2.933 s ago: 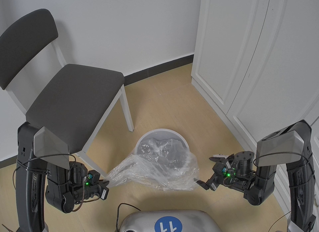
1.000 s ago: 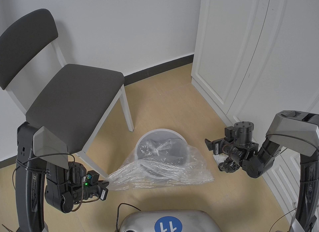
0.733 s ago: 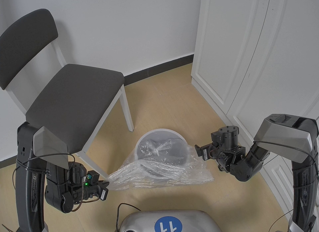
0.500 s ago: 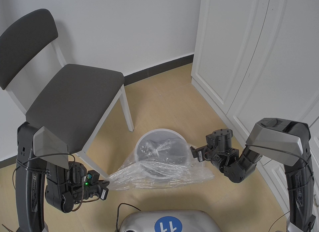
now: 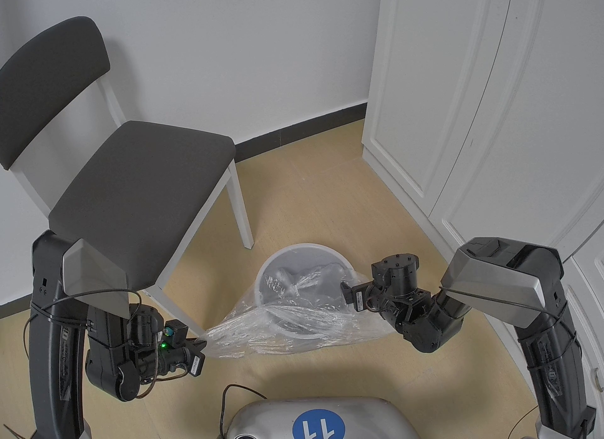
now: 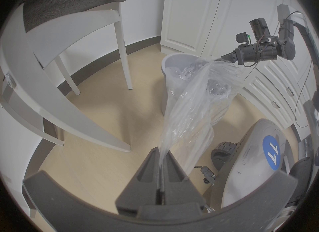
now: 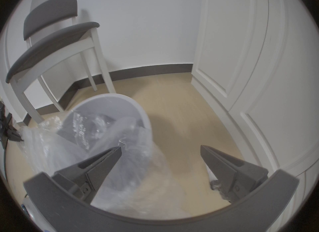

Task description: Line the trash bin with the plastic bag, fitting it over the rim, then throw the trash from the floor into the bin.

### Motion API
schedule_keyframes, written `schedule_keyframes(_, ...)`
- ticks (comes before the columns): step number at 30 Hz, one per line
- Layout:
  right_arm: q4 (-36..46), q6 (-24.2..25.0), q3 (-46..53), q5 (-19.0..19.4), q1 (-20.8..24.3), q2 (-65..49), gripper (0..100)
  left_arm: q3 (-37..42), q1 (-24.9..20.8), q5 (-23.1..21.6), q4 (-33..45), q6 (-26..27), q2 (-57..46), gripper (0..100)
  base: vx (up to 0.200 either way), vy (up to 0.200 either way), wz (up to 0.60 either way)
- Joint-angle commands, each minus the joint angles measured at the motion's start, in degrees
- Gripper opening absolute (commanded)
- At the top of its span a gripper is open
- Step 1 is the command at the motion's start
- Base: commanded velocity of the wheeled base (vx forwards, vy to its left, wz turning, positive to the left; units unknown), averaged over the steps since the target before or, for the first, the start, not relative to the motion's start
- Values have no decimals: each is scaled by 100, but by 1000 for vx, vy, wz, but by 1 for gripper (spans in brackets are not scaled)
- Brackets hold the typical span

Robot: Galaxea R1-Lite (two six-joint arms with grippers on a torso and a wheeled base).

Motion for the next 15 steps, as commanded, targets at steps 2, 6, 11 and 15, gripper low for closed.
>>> schedule_keyframes(2, 2, 92, -431, 208, 93, 348, 100, -15, 17, 1, -3, 8, 14, 0, 0, 0, 0)
schedule_keyframes(6, 2, 215, -660, 322, 93, 550, 100, -15, 17, 1, -3, 8, 14, 0, 0, 0, 0)
schedule_keyframes(11, 72, 241, -783, 313, 84, 700, 100, -24, 17, -8, -3, 0, 23, 0, 0, 0, 0)
schedule_keyframes(15, 160, 259, -800, 313, 67, 673, 100, -15, 17, -8, -3, -9, 14, 0, 0, 0, 0)
